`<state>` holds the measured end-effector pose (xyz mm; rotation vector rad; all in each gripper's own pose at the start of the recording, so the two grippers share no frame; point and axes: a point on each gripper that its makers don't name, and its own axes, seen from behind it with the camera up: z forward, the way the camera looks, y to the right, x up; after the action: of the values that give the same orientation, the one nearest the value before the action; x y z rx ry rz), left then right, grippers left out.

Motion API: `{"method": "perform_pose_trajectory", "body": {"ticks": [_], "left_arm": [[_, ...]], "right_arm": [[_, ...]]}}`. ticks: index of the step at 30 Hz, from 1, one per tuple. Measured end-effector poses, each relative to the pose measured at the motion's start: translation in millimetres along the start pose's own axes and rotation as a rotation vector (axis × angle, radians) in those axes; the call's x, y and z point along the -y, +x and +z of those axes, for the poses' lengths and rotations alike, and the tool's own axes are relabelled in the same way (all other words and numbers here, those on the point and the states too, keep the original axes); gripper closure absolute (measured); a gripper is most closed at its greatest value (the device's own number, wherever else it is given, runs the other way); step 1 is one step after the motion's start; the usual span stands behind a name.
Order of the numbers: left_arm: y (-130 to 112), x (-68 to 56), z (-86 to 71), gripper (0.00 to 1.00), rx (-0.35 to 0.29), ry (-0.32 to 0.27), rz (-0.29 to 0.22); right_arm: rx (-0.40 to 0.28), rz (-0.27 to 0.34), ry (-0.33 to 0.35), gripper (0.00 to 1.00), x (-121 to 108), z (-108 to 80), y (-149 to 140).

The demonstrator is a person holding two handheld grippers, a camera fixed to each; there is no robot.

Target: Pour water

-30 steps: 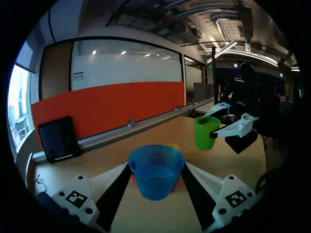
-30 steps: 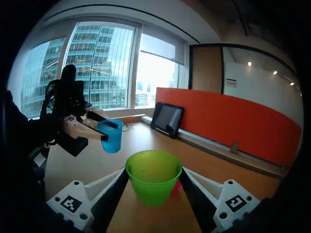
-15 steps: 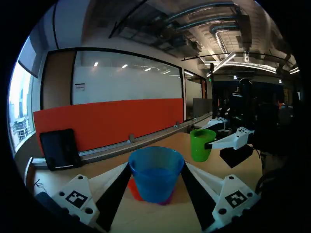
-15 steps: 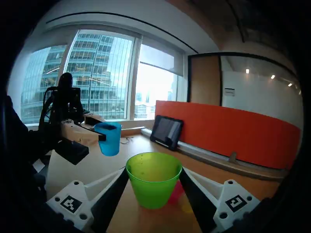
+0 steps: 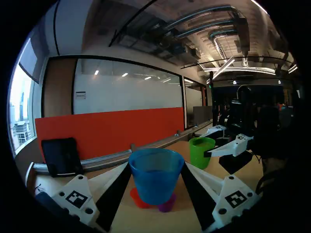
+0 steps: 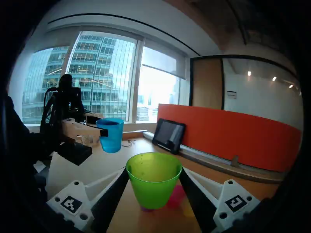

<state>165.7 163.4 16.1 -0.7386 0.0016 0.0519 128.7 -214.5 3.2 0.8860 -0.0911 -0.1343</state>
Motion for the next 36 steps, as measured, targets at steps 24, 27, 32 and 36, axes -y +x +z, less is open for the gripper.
{"method": "perform_pose_trajectory", "body": {"ticks": [24,27,32,36], "left_arm": [[31,2.5,5.0,0.14,-0.026,0.035,0.189],[35,3.4,6.9,0.14,-0.029,0.044,0.223],[42,5.9,10.1,0.13,-0.028,0.059,0.273],[49,7.5,12.3,0.14,-0.03,0.07,0.318]], "right_arm": [[-0.027,0.002,0.053,0.09,15,12.1,11],[-0.031,0.0,0.062,0.09,18,13.7,12],[-0.034,-0.002,0.077,0.09,23,16.1,12],[-0.039,-0.002,0.088,0.09,27,18.4,13]]}}
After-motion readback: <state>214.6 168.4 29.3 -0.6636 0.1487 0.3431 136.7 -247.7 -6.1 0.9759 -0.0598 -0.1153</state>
